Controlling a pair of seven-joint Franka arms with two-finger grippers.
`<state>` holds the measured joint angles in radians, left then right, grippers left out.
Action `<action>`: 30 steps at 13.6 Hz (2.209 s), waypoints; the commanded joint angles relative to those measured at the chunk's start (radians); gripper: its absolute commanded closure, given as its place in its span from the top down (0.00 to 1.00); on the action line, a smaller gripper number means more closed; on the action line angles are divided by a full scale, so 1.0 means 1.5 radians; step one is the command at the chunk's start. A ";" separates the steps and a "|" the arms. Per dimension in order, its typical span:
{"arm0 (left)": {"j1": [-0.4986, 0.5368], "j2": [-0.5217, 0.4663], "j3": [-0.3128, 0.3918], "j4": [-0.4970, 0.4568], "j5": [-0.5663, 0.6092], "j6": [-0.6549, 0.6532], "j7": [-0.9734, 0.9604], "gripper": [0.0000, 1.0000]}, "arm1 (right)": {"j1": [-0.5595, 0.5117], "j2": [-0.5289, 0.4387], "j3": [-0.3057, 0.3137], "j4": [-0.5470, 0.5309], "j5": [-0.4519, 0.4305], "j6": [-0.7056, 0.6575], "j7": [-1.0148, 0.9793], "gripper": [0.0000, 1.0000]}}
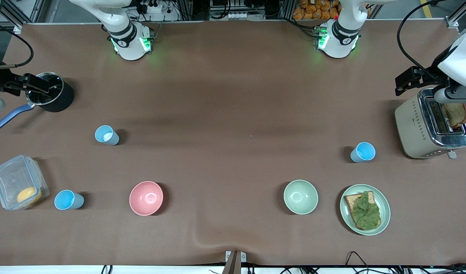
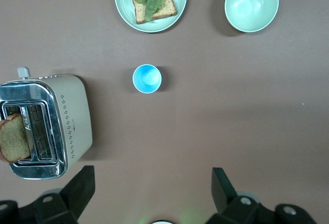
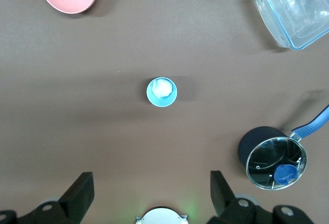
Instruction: Stack blue cups with both arms
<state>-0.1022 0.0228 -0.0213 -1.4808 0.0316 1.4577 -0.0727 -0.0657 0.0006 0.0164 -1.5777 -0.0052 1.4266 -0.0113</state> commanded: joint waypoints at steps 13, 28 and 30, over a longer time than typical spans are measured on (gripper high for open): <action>0.027 0.054 0.004 -0.203 0.036 0.219 -0.001 1.00 | 0.014 0.014 -0.001 0.019 -0.005 -0.011 0.006 1.00; 0.100 0.191 0.001 -0.374 0.042 0.572 0.017 1.00 | 0.076 0.191 0.003 -0.204 -0.045 0.289 0.005 1.00; 0.100 0.207 0.001 -0.369 0.041 0.576 0.017 1.00 | 0.070 0.218 0.003 -0.215 -0.045 0.322 0.004 1.00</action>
<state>0.0389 0.3120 -0.0121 -2.0447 0.0755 2.3082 -0.0548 0.0584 0.3056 0.0108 -1.8772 -0.0511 1.8649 -0.0079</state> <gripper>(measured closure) 0.000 0.000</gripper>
